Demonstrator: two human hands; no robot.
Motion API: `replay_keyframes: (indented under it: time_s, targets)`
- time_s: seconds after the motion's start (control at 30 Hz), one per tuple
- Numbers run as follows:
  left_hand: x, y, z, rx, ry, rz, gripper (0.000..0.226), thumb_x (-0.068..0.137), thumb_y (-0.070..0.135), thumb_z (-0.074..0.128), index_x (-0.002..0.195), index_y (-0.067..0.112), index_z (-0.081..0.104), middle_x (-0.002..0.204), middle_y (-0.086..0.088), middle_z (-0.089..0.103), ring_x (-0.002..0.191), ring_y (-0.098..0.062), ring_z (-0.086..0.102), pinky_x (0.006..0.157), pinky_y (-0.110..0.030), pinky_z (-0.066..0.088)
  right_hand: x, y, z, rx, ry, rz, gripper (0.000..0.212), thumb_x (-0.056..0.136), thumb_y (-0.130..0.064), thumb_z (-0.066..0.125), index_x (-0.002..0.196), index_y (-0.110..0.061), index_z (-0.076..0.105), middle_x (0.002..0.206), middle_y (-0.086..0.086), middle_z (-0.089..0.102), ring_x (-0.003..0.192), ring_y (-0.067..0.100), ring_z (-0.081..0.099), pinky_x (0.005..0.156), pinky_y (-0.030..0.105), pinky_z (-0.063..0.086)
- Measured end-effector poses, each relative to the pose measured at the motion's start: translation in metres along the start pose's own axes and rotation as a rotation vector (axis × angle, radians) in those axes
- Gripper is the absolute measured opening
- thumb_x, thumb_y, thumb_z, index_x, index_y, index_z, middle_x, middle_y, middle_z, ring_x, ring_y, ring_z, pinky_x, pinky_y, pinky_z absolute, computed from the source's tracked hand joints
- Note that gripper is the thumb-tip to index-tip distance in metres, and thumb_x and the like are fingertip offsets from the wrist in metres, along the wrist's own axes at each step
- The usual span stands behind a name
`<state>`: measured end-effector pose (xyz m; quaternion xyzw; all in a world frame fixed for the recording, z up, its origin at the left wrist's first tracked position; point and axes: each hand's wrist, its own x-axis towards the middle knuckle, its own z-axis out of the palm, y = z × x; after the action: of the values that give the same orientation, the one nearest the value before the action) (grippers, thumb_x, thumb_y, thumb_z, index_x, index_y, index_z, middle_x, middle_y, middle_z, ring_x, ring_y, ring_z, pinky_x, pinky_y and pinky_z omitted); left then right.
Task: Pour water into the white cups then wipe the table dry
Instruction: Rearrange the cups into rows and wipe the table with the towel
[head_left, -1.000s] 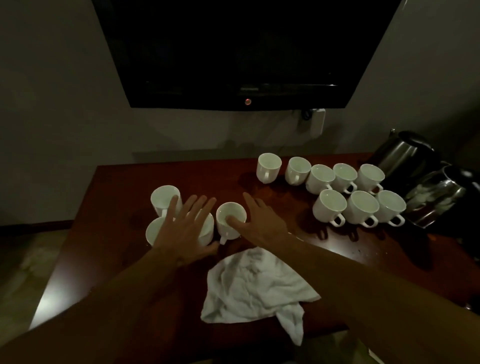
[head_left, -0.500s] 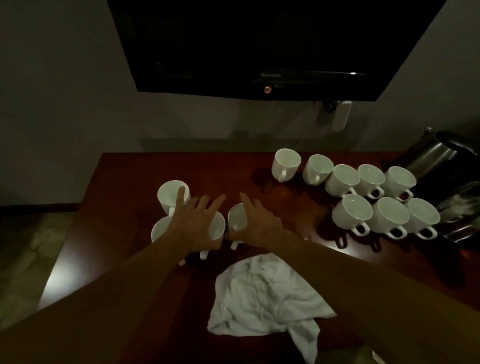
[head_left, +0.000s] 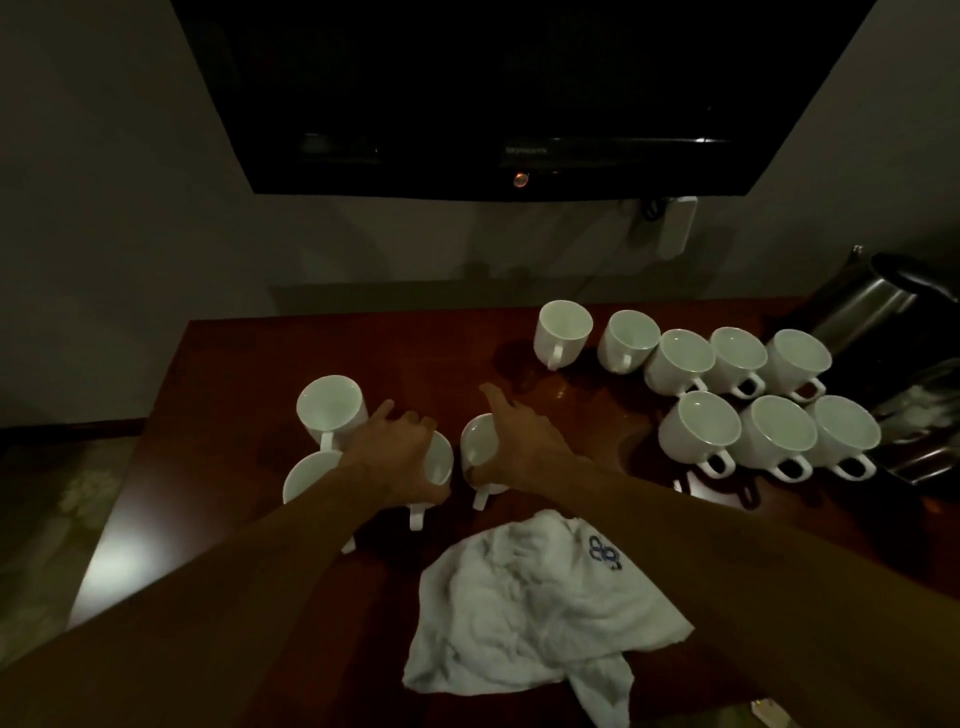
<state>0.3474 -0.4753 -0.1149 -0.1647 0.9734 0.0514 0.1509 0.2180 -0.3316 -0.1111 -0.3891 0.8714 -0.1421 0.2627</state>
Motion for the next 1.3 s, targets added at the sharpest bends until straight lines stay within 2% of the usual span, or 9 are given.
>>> replay_keyframes:
  time_s: [0.1,0.2,0.33,0.43,0.6,0.73,0.93,1.07,1.3]
  targets:
    - [0.010,0.012,-0.008,-0.039,-0.012,0.014,0.087,0.073,0.073,0.064,0.139,0.019,0.045,0.137,-0.003,0.056,0.132,-0.023,0.044,0.120,-0.045,0.014,-0.001,0.017,-0.015,-0.010,0.007,-0.006,0.124,0.062,-0.042,0.091,0.154,-0.032,0.009,0.148,0.010,0.044,0.132,0.032,0.046,0.100,0.046,0.049]
    - [0.023,0.028,-0.021,-0.058,-0.016,0.005,0.086,0.074,0.071,0.065,0.139,0.018,0.046,0.136,-0.003,0.056,0.129,-0.020,0.048,0.122,-0.044,0.011,-0.001,0.036,-0.033,-0.006,0.004,0.015,0.125,0.061,-0.043,0.091,0.153,-0.037,0.008,0.150,0.008,0.041,0.135,0.031,0.044,0.098,0.044,0.047]
    - [0.044,0.057,-0.037,-0.084,0.011,-0.034,0.084,0.074,0.070,0.069,0.137,0.018,0.048,0.133,-0.001,0.059,0.127,-0.019,0.050,0.122,-0.043,0.017,-0.002,0.061,-0.059,-0.043,-0.013,0.024,0.123,0.063,-0.040,0.091,0.155,-0.032,0.010,0.151,0.007,0.041,0.135,0.030,0.045,0.104,0.047,0.046]
    - [0.059,0.078,-0.045,-0.131,0.036,-0.049,0.080,0.073,0.068,0.072,0.133,0.018,0.051,0.128,-0.001,0.061,0.122,-0.019,0.053,0.120,-0.043,0.022,-0.006,0.080,-0.076,-0.079,-0.048,0.010,0.121,0.064,-0.041,0.090,0.155,-0.032,0.011,0.152,0.006,0.041,0.135,0.031,0.044,0.103,0.049,0.047]
    - [0.085,0.115,-0.051,-0.163,-0.003,-0.053,0.079,0.074,0.065,0.072,0.133,0.017,0.049,0.130,-0.002,0.059,0.124,-0.020,0.051,0.120,-0.044,0.022,-0.009,0.117,-0.098,-0.151,-0.038,-0.027,0.113,0.066,-0.044,0.088,0.153,-0.033,0.017,0.144,0.000,0.050,0.127,0.026,0.053,0.100,0.046,0.050]
    - [0.103,0.139,-0.051,-0.172,0.012,-0.092,0.076,0.072,0.064,0.072,0.128,0.017,0.051,0.127,-0.004,0.060,0.122,-0.024,0.051,0.111,-0.040,0.032,-0.005,0.142,-0.106,-0.191,-0.086,-0.045,0.118,0.066,-0.046,0.088,0.154,-0.036,0.009,0.151,0.000,0.043,0.135,0.026,0.047,0.106,0.046,0.046]
    - [0.127,0.158,-0.048,-0.177,-0.022,-0.140,0.083,0.074,0.062,0.073,0.137,0.015,0.045,0.132,-0.004,0.057,0.125,-0.023,0.050,0.116,-0.042,0.030,0.012,0.166,-0.112,-0.218,-0.112,-0.075,0.121,0.062,-0.050,0.088,0.153,-0.038,0.008,0.151,0.000,0.044,0.135,0.026,0.047,0.106,0.046,0.044]
    - [0.138,0.164,-0.048,-0.167,-0.038,-0.152,0.084,0.073,0.061,0.075,0.136,0.014,0.046,0.130,-0.006,0.058,0.123,-0.023,0.053,0.118,-0.043,0.027,0.021,0.174,-0.113,-0.230,-0.130,-0.086,0.122,0.063,-0.049,0.088,0.154,-0.037,0.007,0.151,0.002,0.044,0.134,0.026,0.047,0.103,0.043,0.043]
    - [0.144,0.175,-0.042,-0.118,0.027,-0.125,0.078,0.072,0.066,0.072,0.127,0.016,0.050,0.125,-0.006,0.060,0.115,-0.023,0.057,0.108,-0.039,0.034,0.031,0.179,-0.120,-0.312,-0.191,-0.099,0.123,0.064,-0.057,0.084,0.154,-0.039,0.003,0.154,0.001,0.041,0.138,0.027,0.044,0.104,0.047,0.044]
